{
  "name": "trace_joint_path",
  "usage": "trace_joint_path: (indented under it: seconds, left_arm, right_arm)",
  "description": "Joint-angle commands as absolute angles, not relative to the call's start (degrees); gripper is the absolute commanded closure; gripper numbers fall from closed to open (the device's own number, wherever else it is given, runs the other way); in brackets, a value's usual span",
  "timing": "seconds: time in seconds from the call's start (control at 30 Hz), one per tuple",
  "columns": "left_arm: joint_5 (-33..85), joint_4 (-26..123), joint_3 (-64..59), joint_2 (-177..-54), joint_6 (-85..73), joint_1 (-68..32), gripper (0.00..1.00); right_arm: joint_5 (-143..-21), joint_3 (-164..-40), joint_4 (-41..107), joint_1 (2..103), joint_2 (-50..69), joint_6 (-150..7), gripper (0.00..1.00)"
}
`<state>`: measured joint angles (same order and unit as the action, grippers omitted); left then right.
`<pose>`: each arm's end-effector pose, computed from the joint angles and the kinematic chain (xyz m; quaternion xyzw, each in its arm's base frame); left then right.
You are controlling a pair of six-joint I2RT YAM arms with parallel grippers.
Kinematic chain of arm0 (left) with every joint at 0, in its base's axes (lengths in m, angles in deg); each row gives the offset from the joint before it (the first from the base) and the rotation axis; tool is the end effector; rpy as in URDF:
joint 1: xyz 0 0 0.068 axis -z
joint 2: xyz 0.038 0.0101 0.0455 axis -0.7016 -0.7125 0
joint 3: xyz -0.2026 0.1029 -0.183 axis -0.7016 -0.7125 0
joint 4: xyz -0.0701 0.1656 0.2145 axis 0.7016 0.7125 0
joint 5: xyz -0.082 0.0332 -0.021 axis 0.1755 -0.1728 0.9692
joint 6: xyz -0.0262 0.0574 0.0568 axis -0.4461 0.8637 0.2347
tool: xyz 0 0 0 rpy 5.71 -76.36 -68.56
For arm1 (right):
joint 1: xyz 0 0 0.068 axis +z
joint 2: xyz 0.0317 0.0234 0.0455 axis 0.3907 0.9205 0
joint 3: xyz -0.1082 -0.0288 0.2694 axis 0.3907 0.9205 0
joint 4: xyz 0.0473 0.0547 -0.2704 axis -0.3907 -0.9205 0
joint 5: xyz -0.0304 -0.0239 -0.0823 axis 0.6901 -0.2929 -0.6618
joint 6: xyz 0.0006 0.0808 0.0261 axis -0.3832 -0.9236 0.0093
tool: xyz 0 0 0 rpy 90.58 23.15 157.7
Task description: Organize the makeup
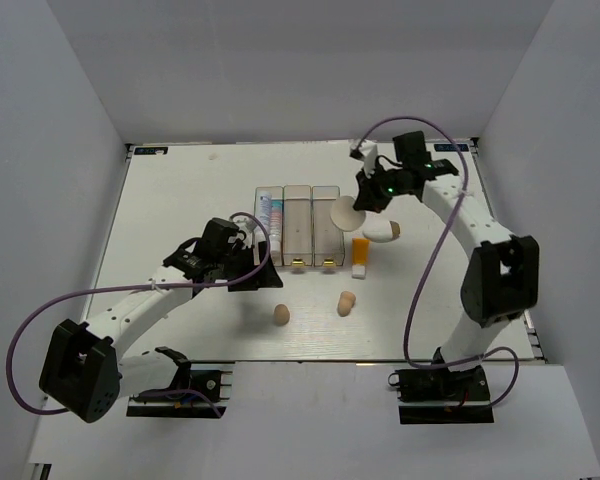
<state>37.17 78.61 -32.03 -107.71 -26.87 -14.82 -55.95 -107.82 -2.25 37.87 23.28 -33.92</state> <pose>0.2173 -0.1530 0.2045 0.0307 0.9345 -0.3013 0.1869 0.3817 0.1439 0.2890 -0.4398 0.7890 0.2203 0.3681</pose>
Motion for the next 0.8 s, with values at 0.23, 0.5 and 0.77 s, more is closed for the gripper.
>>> trace_joint_path:
  seconds: [0.23,0.5,0.77]
  left_arm:
    - [33.51,77.93,-34.86,-104.19,-29.29,-14.06,0.16]
    - [32.54,78.46,-35.31,-102.96,-29.99,-13.53,0.16]
    - [32.11,78.89,-35.13,-103.40,-30.35,-13.01,0.15]
  right_arm:
    - [-68.18,-129.94,-0.23,49.98,41.53,-50.35,1.00]
    - [-79.43,-130.83,2.06,55.43,45.57,-55.71,1.00]
    - [-81.38,-130.74,2.15,57.10,47.59,-56.68,0.75]
